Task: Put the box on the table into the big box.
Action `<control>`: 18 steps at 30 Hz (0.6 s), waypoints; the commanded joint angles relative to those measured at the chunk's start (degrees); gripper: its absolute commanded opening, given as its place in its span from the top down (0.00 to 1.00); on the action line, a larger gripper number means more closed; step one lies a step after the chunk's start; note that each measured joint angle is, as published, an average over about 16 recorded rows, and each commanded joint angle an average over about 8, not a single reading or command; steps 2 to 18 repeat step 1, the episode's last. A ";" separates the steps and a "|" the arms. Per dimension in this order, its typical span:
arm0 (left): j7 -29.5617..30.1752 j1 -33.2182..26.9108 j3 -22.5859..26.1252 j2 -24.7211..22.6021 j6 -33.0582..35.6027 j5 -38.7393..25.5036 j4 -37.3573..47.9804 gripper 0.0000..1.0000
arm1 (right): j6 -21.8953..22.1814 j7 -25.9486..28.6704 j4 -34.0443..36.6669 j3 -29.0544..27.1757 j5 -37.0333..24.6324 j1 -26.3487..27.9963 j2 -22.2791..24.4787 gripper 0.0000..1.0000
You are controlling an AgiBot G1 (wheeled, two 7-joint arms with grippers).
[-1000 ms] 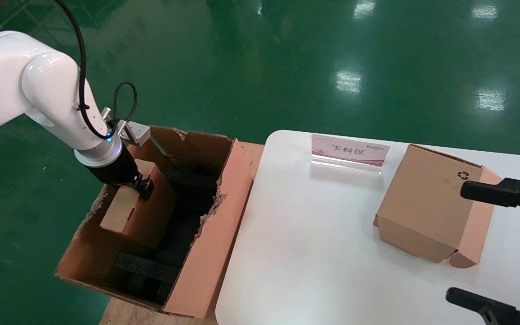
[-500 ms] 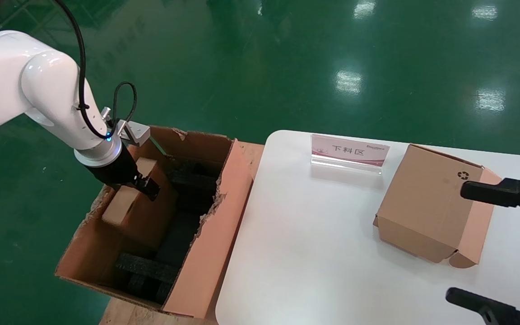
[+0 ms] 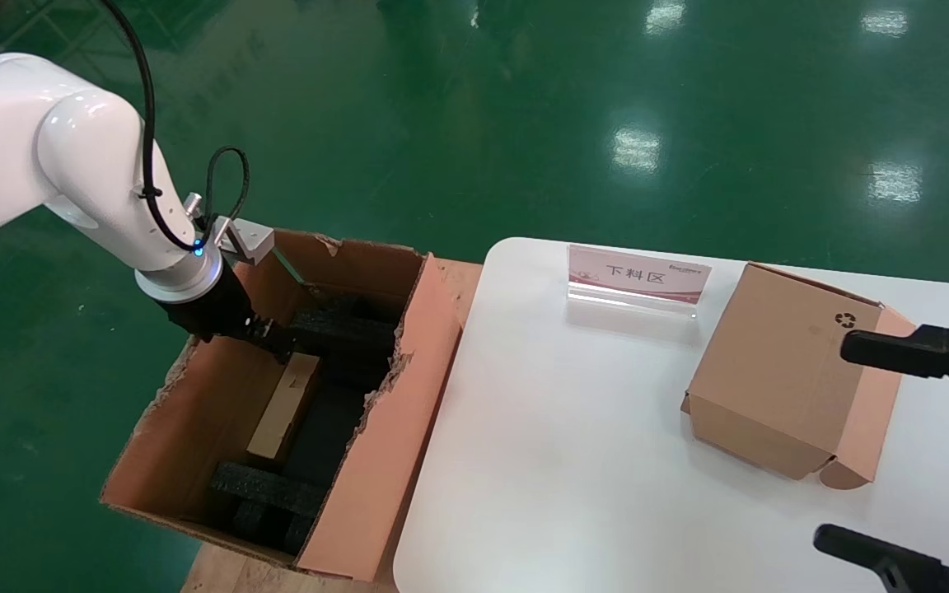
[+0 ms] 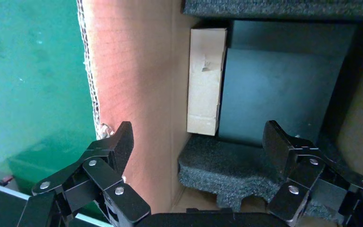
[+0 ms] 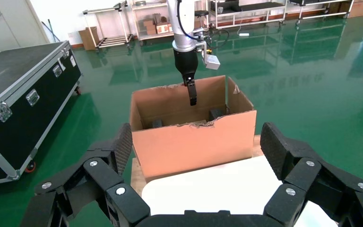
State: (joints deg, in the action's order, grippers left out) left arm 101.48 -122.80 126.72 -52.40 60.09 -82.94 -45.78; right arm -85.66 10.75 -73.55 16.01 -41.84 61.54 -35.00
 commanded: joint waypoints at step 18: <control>-0.37 -0.94 -0.91 0.49 -0.40 0.28 0.28 0.00 | 0.00 0.00 0.00 0.00 0.00 0.00 0.00 0.00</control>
